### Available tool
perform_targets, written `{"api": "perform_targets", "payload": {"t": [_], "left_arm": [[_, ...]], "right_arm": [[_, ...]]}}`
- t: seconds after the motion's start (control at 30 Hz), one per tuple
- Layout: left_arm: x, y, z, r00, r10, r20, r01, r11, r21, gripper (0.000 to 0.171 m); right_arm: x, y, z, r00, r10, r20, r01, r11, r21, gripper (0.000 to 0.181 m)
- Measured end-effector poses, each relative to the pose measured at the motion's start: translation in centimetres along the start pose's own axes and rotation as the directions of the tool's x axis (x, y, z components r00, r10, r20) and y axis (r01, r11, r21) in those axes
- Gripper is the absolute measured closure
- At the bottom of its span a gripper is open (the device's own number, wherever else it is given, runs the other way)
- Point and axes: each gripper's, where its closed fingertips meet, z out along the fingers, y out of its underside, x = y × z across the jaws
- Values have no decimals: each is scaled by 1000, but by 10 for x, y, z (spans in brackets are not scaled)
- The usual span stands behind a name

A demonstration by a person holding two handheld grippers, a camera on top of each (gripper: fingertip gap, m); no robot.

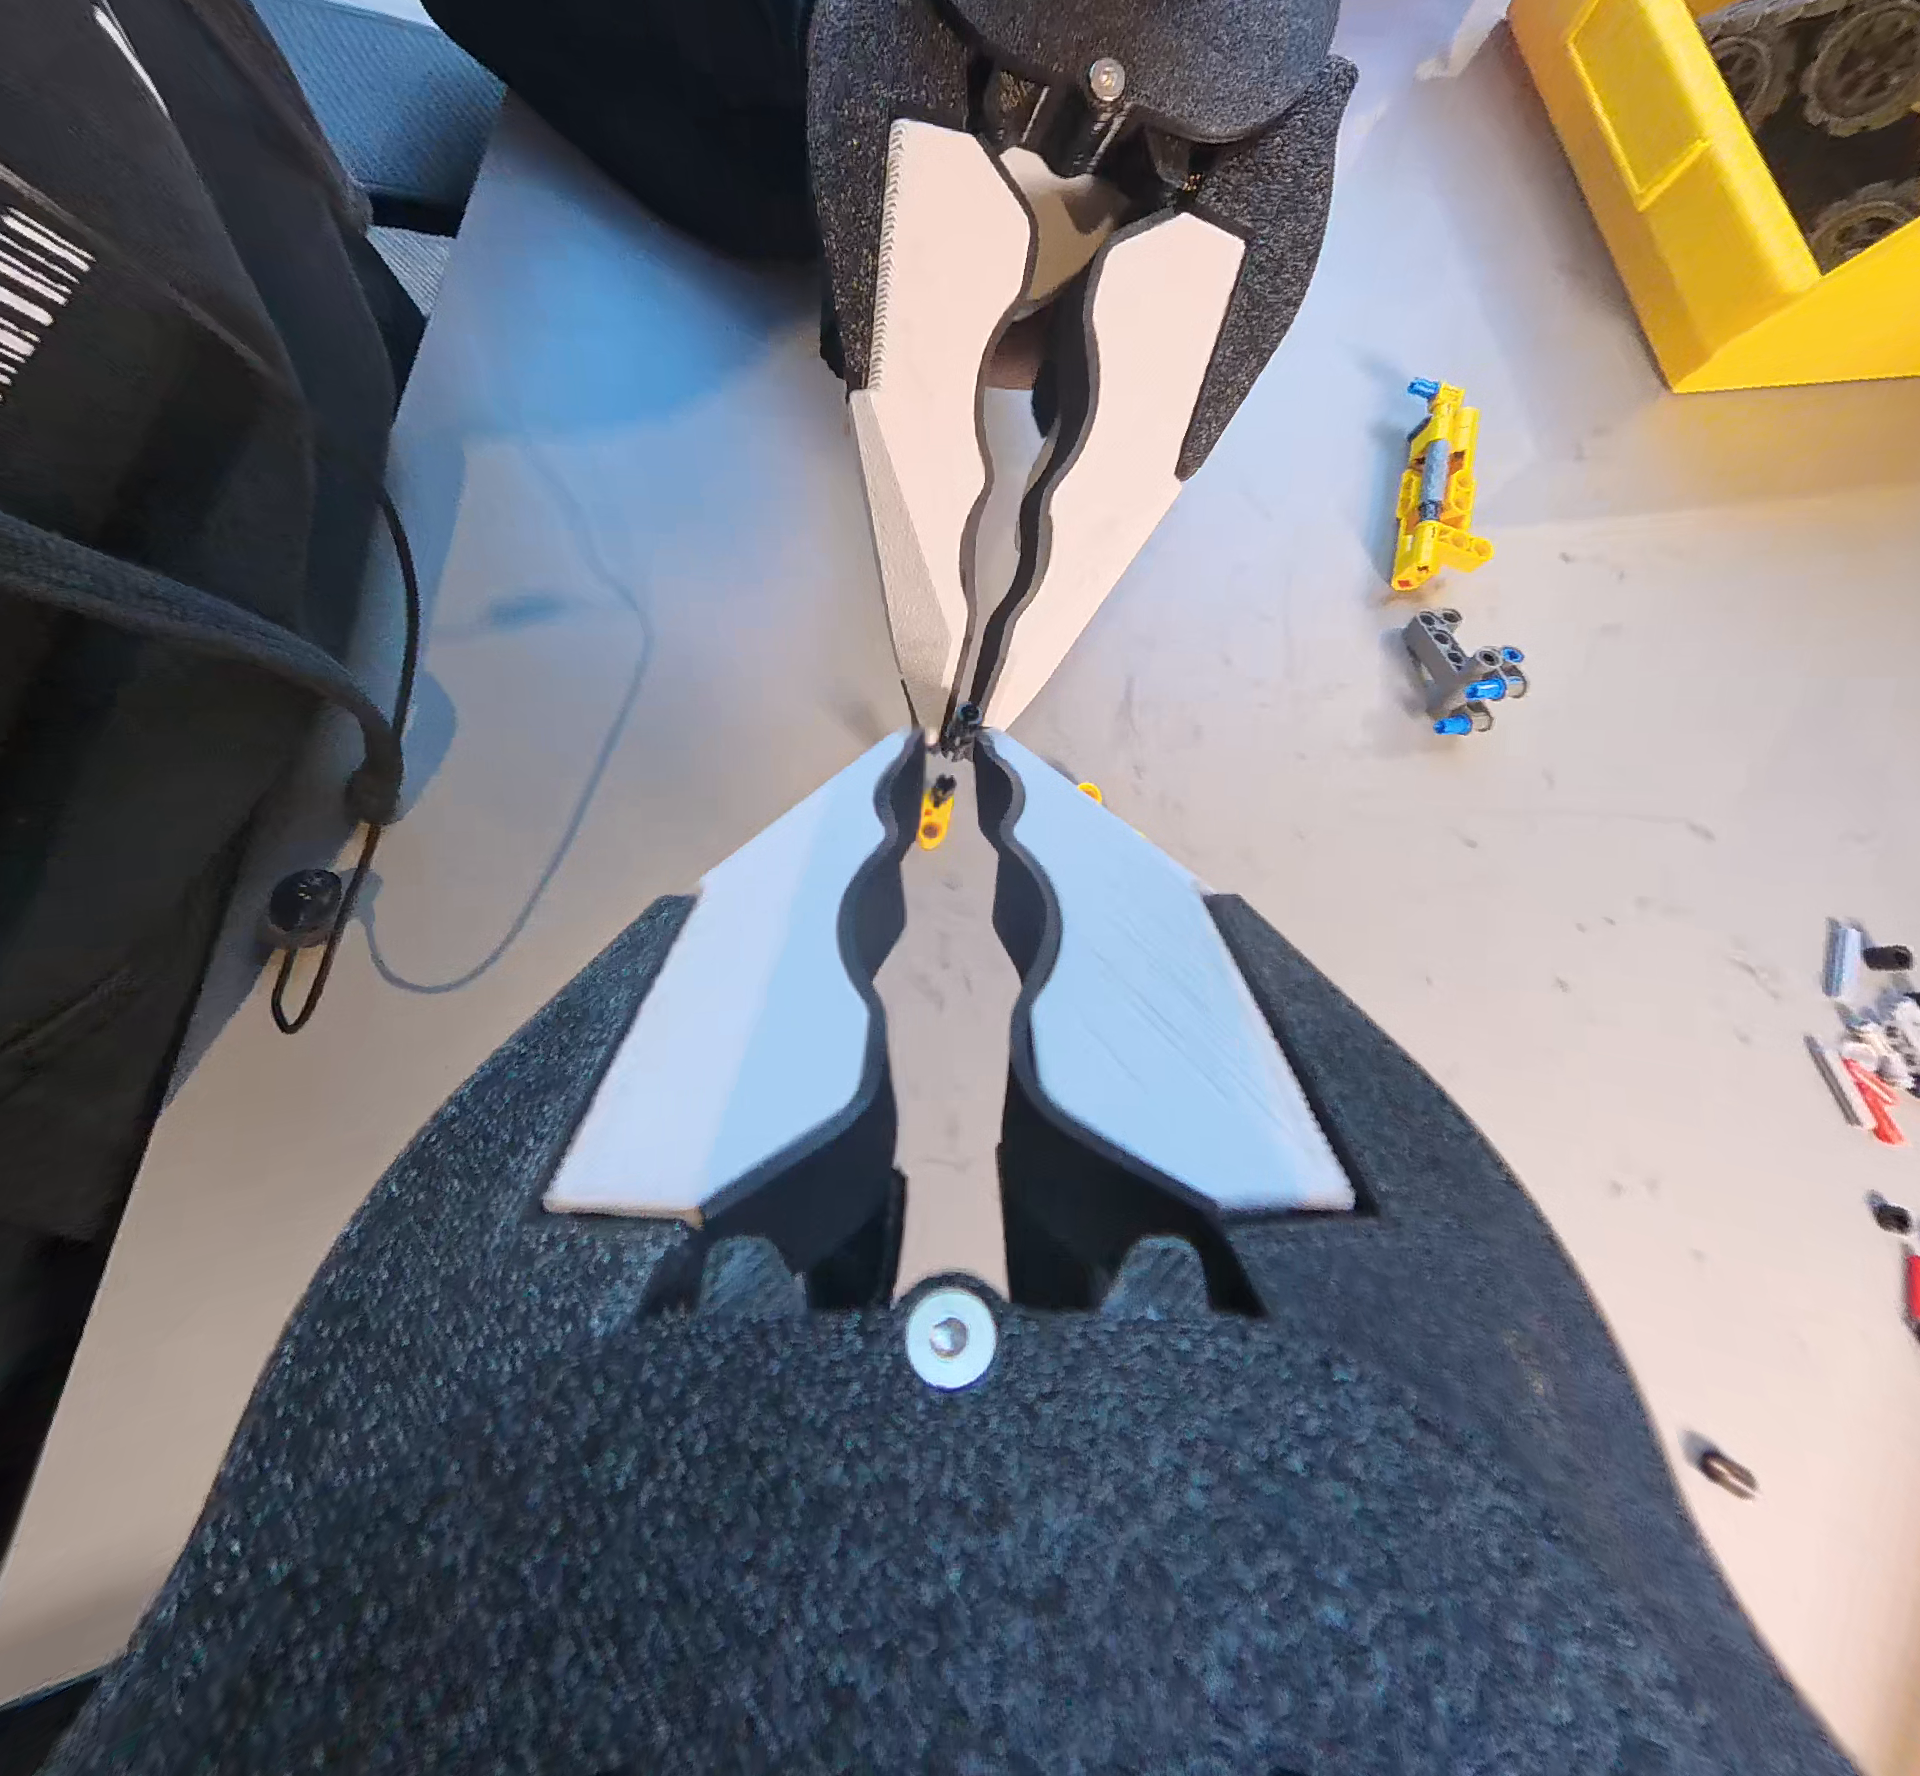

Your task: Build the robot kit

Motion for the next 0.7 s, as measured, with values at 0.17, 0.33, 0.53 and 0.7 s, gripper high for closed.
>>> {"api": "perform_targets", "payload": {"t": [0.17,0.33,0.53,0.7], "left_arm": [[-1,1,0,1000,16,13,-15,1000,-11,169],[0,4,2,1000,25,13,-25,999,-24,169],[-1,5,1,999,29,18,-28,999,-30,169],[-2,9,0,1000,17,17,-16,998,-53,164]], "right_arm": [[0,-3,-1,998,48,32,-50,998,35,169],[1,-2,3,997,56,47,-57,998,19,174],[1,0,6,996,61,67,-62,998,8,177],[2,0,6,994,78,79,-79,997,11,177]]}}
